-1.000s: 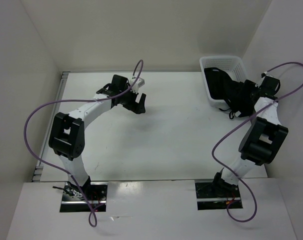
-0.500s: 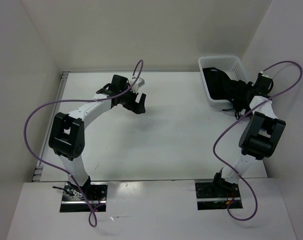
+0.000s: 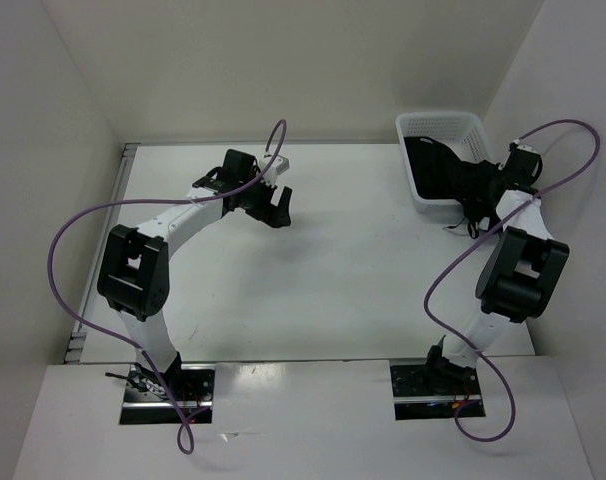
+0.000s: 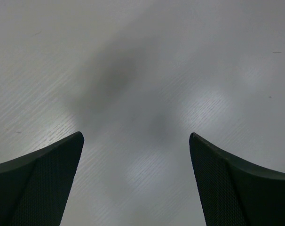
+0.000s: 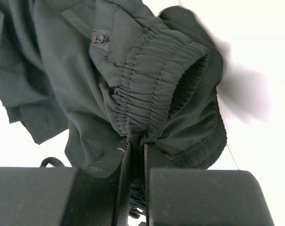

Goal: Fold and stack the shorts
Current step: Grab the shorts from the pile, then move the shorts to the center of the board

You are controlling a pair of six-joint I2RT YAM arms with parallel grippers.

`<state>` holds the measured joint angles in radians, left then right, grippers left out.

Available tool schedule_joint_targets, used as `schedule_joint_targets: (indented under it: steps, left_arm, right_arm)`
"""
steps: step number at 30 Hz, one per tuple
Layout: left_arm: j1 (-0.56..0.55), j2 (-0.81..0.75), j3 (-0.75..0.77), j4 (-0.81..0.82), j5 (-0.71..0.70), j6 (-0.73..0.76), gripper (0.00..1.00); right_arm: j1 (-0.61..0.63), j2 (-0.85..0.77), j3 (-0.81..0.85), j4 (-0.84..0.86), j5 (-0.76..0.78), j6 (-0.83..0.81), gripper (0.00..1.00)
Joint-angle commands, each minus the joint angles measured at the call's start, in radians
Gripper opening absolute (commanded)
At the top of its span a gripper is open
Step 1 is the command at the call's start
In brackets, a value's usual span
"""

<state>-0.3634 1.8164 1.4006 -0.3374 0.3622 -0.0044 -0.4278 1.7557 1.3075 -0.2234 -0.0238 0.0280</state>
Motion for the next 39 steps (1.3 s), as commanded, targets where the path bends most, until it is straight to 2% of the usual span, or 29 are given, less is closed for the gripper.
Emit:
schedule_joint_targets:
  steps: [1, 8, 16, 18, 22, 25, 26, 29, 32, 35, 37, 38, 39]
  left_arm:
    - [-0.002, 0.006, 0.037, 0.014, 0.004, 0.004, 1.0]
    - [-0.002, -0.014, 0.037, 0.023, 0.004, 0.004, 1.0]
    - [-0.002, -0.055, 0.028, 0.041, -0.005, 0.004, 1.0]
    - [-0.002, -0.064, 0.028, 0.041, -0.032, 0.004, 1.0]
    - [-0.002, -0.086, 0.028, 0.093, -0.126, 0.004, 1.0]
    - [0.041, -0.121, 0.028, 0.127, -0.198, 0.004, 1.0]
    - [0.056, -0.13, 0.028, 0.136, -0.215, 0.004, 1.0]
    - [0.121, -0.172, 0.017, 0.147, -0.27, 0.004, 1.0]
    - [0.185, -0.216, -0.002, 0.158, -0.29, 0.004, 1.0]
    - [0.236, -0.256, -0.026, 0.167, -0.29, 0.004, 1.0]
    - [0.256, -0.27, -0.045, 0.167, -0.29, 0.004, 1.0]
    - [0.265, -0.281, -0.061, 0.167, -0.29, 0.004, 1.0]
    - [0.28, -0.281, -0.061, 0.176, -0.281, 0.004, 1.0]
  right_arm:
    - [0.064, -0.114, 0.004, -0.031, 0.024, -0.037, 0.0]
    - [0.201, -0.284, -0.017, 0.087, 0.111, -0.102, 0.0]
    - [0.311, -0.308, 0.169, 0.13, 0.168, -0.059, 0.0]
    - [0.354, -0.318, 0.243, 0.13, 0.119, -0.082, 0.0]
    - [0.567, -0.317, 0.36, 0.11, -0.022, -0.082, 0.0]
    - [0.65, -0.262, 0.469, 0.035, -0.114, 0.034, 0.0]
    - [0.679, -0.243, 0.52, 0.016, -0.201, 0.077, 0.0]
    - [0.698, -0.179, 0.59, -0.01, -0.371, 0.271, 0.0]
    - [0.709, -0.142, 0.599, -0.01, -0.454, 0.435, 0.0]
    - [0.709, -0.133, 0.537, -0.01, -0.456, 0.536, 0.0]
    - [0.709, -0.121, 0.498, -0.047, -0.392, 0.57, 0.0]
    - [0.709, -0.11, 0.448, -0.057, -0.38, 0.582, 0.05]
    - [0.709, -0.11, 0.419, -0.057, -0.37, 0.573, 0.17]
